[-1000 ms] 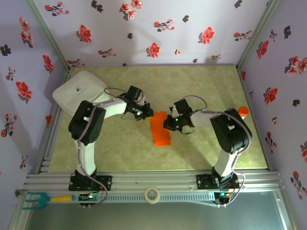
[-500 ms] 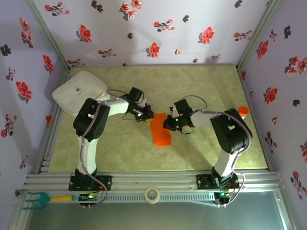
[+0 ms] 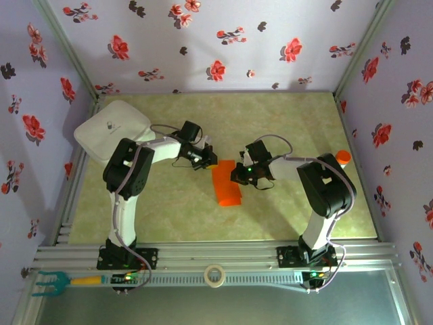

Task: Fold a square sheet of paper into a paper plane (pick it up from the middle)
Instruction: First fold the square sheet of paper in half at the center of the table.

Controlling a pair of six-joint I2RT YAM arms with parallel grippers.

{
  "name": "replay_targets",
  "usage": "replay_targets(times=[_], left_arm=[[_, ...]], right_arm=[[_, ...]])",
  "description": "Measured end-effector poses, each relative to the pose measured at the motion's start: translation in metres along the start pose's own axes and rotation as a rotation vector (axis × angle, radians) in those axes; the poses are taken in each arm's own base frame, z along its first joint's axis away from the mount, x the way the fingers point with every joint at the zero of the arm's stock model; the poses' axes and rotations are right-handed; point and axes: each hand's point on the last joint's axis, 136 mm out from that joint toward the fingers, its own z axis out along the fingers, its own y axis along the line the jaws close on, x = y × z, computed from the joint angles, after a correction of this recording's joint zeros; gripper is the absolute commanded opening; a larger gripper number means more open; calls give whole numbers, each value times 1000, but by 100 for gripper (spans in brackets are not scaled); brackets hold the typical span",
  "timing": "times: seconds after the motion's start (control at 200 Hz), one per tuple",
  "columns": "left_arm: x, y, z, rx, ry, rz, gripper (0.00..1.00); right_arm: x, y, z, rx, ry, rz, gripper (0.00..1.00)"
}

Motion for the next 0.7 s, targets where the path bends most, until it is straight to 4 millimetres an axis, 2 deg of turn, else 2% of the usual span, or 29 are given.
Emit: replay_targets(times=[0.115,0.235,0.545,0.7], left_arm=[[-1,1,2,1,0,1,0],[-4,13,6,-32,-9,-14,0],[-9,15,4,-64,-11,-24,0],[-21,17,1,-102,-44,-26,0]], right_arm=[[0,-1,0,2,-3,0,0],[0,-1,-1,3,-6,-1,0],[0,-1,-1,1,-9,-3,0],[1,-1,-1,1,-9,-4,0]])
